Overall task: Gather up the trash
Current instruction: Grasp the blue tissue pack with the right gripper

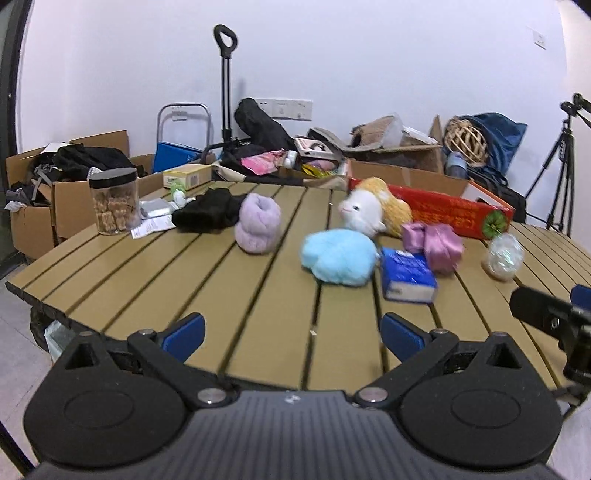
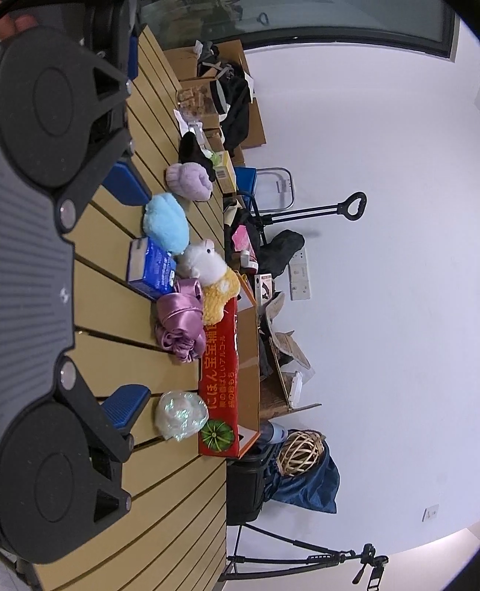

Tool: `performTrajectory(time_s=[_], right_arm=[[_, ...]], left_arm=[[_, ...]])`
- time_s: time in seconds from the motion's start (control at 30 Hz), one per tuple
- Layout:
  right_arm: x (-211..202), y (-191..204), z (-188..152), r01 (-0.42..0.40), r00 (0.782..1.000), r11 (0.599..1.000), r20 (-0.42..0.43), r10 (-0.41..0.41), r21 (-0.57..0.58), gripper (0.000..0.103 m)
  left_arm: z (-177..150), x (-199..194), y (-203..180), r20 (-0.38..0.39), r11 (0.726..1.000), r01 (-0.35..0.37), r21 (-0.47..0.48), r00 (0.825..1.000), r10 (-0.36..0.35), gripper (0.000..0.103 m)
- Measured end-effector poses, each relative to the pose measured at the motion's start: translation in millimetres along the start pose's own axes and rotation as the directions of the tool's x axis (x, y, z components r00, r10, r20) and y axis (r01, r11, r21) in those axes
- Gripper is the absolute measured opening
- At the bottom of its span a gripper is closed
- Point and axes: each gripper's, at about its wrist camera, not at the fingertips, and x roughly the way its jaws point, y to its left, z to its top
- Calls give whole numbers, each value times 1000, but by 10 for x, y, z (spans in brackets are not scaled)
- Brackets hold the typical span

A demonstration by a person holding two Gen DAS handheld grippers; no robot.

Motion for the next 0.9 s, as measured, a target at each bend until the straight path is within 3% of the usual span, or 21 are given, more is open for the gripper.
performTrajectory(time_s=[0.33,0.77,0.83,0.9], right_arm=[[613,138,67,-4,999,1000,-46,3,-15,103],[1331,411,64,57,986,997,-156,-66,-60,101],[1387,457,59,68,984,995,-162,-79,-73,90],[1447,497,57,82,981,993,-171,-96,-86,87]], left_arm=[[238,307,182,-7,999,-26,-19,1000,26,103],[457,644,323,-1,999,-36,14,999,36,103],[463,669,350,-6,999,-35,9,999,35,103],[459,682,384,-10,999,-36,4,999,36,103]])
